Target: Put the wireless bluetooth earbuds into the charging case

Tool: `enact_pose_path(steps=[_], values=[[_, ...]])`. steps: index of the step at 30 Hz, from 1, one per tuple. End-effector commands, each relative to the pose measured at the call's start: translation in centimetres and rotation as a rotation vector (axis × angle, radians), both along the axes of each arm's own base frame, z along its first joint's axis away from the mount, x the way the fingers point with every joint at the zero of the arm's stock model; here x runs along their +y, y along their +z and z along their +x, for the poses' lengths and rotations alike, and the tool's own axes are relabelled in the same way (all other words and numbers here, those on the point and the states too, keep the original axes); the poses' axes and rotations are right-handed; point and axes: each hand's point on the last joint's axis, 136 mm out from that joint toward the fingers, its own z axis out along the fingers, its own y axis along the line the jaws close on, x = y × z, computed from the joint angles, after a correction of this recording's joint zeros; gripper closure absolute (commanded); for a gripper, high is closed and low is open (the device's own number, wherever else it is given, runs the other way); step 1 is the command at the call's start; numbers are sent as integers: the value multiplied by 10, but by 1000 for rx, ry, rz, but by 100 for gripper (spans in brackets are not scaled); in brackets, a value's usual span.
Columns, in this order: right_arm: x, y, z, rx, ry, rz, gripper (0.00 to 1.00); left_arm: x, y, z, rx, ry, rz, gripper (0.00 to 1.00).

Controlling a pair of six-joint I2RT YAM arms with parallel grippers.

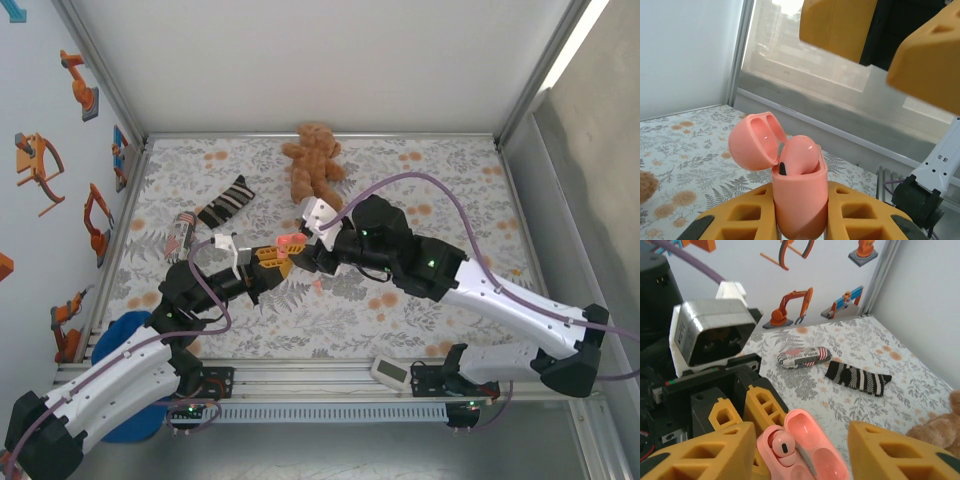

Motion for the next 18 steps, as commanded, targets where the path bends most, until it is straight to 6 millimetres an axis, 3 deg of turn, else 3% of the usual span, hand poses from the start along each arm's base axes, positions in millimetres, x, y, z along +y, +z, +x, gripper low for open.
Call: enact_pose_path(steps=[1,14,18], values=[[-12,34,4,-43,-62,91,43,0,22,-9,-73,-28,-51,100],[-59,22,31,-4,-315,146,2,7,26,-13,-102,-11,-54,100],[-69,16,37,37,-347,178,1,10,28,-15,-119,-2,-49,100]])
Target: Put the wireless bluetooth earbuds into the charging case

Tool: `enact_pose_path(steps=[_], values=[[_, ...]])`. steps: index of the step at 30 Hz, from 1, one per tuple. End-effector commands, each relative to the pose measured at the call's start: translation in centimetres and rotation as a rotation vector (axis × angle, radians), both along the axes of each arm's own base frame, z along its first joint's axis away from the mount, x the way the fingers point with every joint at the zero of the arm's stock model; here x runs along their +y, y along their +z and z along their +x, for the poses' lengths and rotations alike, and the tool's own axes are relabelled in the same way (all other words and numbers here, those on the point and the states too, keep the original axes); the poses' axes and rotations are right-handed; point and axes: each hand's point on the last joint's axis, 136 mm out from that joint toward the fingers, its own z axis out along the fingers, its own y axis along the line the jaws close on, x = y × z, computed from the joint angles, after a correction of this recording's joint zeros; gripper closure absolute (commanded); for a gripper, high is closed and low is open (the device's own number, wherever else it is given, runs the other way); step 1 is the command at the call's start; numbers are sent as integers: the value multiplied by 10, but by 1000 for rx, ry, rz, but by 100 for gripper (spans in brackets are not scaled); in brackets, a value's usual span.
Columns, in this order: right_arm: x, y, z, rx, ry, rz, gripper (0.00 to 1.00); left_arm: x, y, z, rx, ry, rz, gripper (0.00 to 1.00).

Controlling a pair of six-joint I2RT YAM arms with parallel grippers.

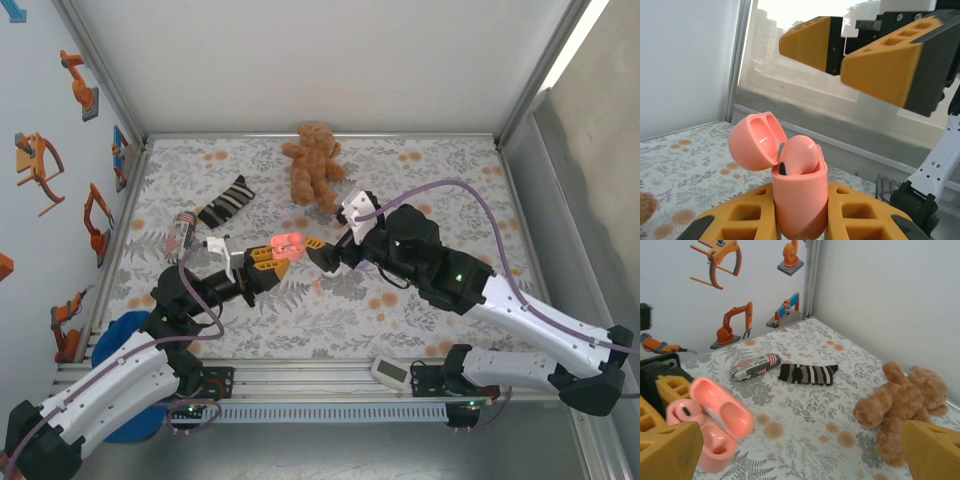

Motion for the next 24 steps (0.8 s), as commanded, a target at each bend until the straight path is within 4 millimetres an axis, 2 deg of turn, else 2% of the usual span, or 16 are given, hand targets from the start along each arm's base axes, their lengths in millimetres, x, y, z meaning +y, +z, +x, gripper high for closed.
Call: enact_pose_path(steps=[1,6,13,24], values=[[-13,8,10,26,-71,83,0,4,10,-5,-55,5,-6,100],[-26,-17,24,98,-159,90,0,8,12,-8,-74,18,-2,100],[-45,-73,46,282,-269,105,0,13,15,-12,-87,26,-3,100],[-42,-142,54,529,-308,47,0,16,17,-15,-98,31,-3,100]])
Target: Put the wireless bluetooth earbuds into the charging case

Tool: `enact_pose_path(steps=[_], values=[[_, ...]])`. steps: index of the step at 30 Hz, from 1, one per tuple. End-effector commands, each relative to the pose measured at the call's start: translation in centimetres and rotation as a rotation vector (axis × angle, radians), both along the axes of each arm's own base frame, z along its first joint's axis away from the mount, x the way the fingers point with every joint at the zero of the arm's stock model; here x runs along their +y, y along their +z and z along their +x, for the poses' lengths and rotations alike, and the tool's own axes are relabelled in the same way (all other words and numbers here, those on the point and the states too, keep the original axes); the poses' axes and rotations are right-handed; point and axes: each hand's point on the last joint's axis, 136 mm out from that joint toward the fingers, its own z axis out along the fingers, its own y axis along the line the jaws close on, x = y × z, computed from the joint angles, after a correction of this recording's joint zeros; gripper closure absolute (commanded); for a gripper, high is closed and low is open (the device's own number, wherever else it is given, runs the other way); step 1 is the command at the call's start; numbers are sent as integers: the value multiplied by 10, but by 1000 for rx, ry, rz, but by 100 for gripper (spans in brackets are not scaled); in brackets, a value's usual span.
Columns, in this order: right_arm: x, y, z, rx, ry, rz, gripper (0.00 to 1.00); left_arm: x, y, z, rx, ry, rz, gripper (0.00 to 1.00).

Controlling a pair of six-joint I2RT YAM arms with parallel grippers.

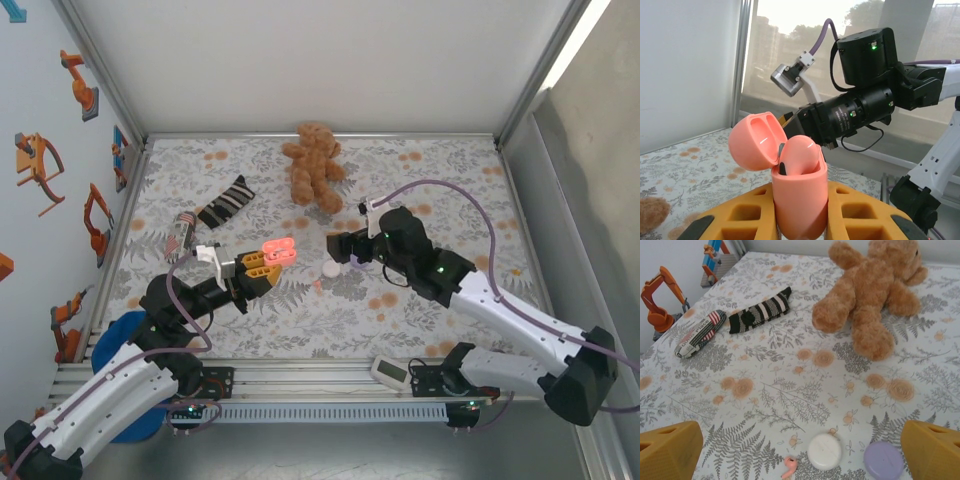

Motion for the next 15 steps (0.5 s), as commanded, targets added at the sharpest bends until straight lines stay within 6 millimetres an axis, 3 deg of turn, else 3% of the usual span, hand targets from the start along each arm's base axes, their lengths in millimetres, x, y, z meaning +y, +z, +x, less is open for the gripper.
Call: enact_pose_path(steps=[1,15], values=[[4,-23,-2,111,-6,3,0,2,11,-3,-45,1,-11,100],[18,-86,-5,289,13,-62,8,3,10,-5,-42,2,-14,100]])
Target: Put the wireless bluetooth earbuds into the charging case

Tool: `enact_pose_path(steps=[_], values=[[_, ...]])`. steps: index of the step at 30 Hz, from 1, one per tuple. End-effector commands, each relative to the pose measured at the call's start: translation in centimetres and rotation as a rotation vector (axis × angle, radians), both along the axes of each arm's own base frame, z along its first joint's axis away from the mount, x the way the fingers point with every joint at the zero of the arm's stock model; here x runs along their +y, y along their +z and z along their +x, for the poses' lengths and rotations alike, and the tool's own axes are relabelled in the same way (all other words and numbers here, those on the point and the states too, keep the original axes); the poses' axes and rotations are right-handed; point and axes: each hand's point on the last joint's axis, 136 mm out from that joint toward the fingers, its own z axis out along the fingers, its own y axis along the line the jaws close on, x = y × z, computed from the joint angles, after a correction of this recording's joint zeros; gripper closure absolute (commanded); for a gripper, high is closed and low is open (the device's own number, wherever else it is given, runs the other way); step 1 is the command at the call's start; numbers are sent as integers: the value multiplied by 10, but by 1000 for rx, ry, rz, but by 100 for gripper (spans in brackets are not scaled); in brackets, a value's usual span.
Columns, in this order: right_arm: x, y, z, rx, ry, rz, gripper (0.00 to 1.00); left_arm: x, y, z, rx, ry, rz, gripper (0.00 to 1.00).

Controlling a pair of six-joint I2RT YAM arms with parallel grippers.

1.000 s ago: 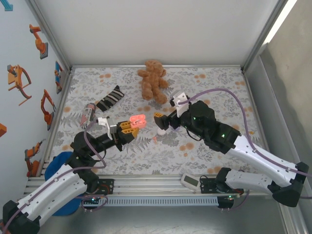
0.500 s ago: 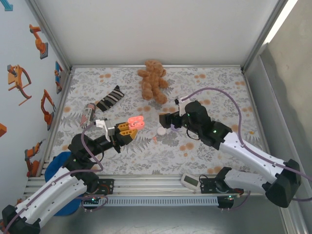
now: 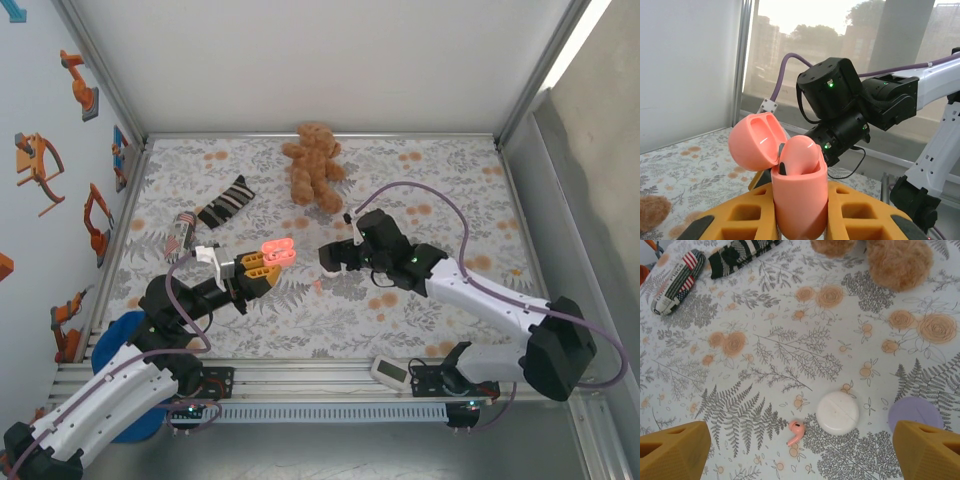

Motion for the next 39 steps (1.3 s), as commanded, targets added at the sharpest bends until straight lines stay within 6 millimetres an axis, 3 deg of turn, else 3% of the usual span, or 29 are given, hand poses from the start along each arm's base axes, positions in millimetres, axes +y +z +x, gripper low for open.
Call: enact_pose_path(steps=[1,17,39], values=[[1,-18,-3,62,-8,-5,9,2,10,-4,-45,0,-16,100],[24,-81,-21,241,50,-77,29,2,11,-4,-41,0,-22,100],[43,-138,-24,217,73,-414,37,4,9,-2,-35,14,-17,100]])
